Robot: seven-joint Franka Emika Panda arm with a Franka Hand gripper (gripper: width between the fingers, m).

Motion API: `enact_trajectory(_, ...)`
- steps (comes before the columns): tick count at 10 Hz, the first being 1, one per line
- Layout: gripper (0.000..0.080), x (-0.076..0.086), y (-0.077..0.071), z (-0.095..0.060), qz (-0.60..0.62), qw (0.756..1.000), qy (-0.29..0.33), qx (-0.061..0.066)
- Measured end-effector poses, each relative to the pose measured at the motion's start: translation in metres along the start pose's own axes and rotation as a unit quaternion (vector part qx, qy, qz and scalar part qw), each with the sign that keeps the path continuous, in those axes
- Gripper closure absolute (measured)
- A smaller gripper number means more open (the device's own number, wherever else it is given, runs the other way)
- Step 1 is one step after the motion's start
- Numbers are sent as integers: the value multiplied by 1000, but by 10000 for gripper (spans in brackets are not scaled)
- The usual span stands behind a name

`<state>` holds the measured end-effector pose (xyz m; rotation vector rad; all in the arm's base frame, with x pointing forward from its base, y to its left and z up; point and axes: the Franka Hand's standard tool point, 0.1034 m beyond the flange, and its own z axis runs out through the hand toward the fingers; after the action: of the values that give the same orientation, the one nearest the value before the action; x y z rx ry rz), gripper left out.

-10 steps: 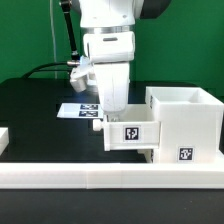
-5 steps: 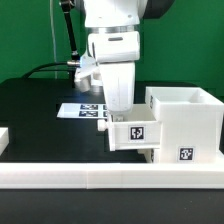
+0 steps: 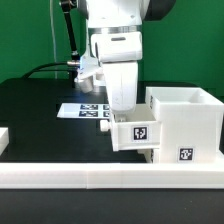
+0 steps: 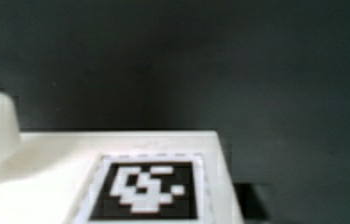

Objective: Assemble drawer

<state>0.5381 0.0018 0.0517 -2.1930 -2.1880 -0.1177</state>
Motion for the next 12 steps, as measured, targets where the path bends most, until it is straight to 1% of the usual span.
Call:
enact_trajectory(1,540,0,0,0,0,1000,0,0)
enact_trajectory(2,540,0,0,0,1,1000,0,0)
enact_trajectory(3,358,0,1,-2,2,1000,-1,-1)
enact_trajectory(4,231,2,1,-4,1,1000,-1,-1)
enact_trajectory(5,231,4,1,-9,6,1000,-3,3)
enact_trajectory(6,167,3,2,-18,7,1000,-7,4)
enact_trajectory(9,151,-4,9,-52,12,1000,-24,3)
enact_trajectory(10,151,-11,14,-61,10,1000,-26,-4)
enact_trajectory(11,151,-24,11,-60,7,1000,-28,-3)
enact_trajectory(12,151,-37,16,-66,6,1000,-28,-5)
